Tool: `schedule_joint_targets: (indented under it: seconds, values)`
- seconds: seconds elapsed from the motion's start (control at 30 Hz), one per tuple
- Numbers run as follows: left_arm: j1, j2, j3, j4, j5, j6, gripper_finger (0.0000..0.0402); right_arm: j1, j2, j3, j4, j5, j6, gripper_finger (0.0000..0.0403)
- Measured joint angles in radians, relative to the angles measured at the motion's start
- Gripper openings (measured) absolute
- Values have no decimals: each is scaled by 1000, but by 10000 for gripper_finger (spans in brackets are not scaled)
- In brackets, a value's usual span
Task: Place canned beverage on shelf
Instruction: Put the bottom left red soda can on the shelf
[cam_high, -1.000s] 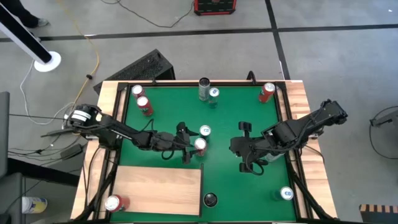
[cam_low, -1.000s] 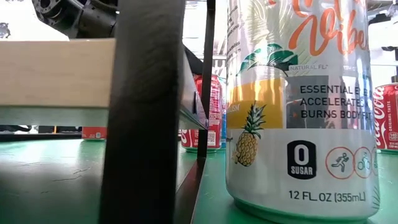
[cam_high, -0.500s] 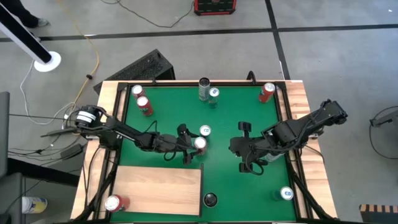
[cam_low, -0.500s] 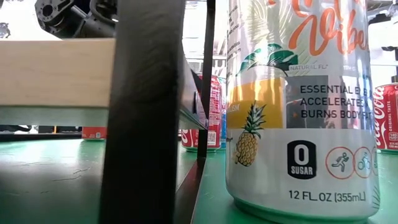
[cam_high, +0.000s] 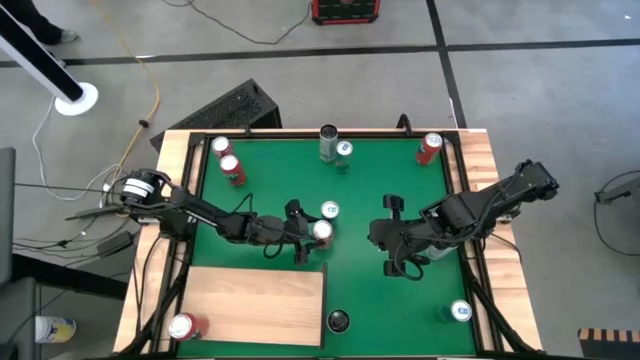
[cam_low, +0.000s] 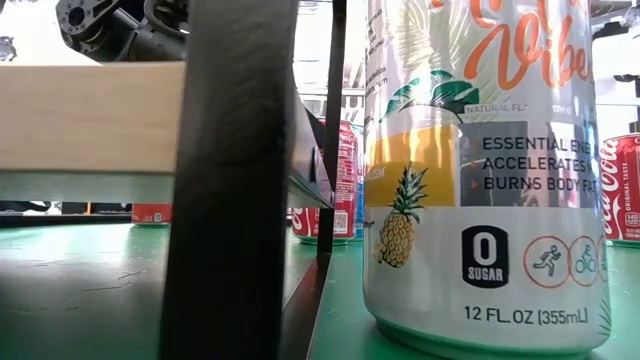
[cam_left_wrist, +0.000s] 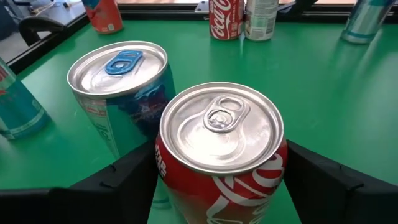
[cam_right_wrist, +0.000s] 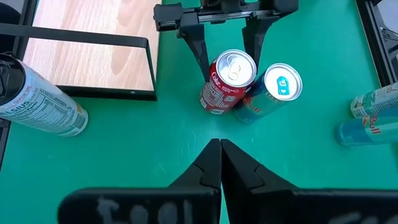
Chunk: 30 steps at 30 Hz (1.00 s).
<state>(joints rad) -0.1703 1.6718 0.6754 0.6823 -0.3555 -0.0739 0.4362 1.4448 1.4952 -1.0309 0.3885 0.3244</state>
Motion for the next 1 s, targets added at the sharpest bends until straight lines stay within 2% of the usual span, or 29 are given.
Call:
schedule_joint_targets:
  seconds: [0.27, 0.53, 0.63, 0.8, 1.0]
  values:
    - [-30, -44, -2, -16, 4, 31, 275, 2, 0, 0, 1, 0, 15, 30]
    - [-103, -255, -2, -192, -109, 82, 275, 2, 0, 0, 1, 0, 15, 28]
    - [-137, -354, -1, -279, -116, 65, 275, -1, 0, 0, 4, 1, 11, 29]
    - [-220, -481, -1, -413, -115, -9, 275, -7, 0, 0, 39, 1, -17, 28]
    - [-353, -526, -1, -423, -112, -36, 275, -24, 0, 0, 80, 2, -59, 28]
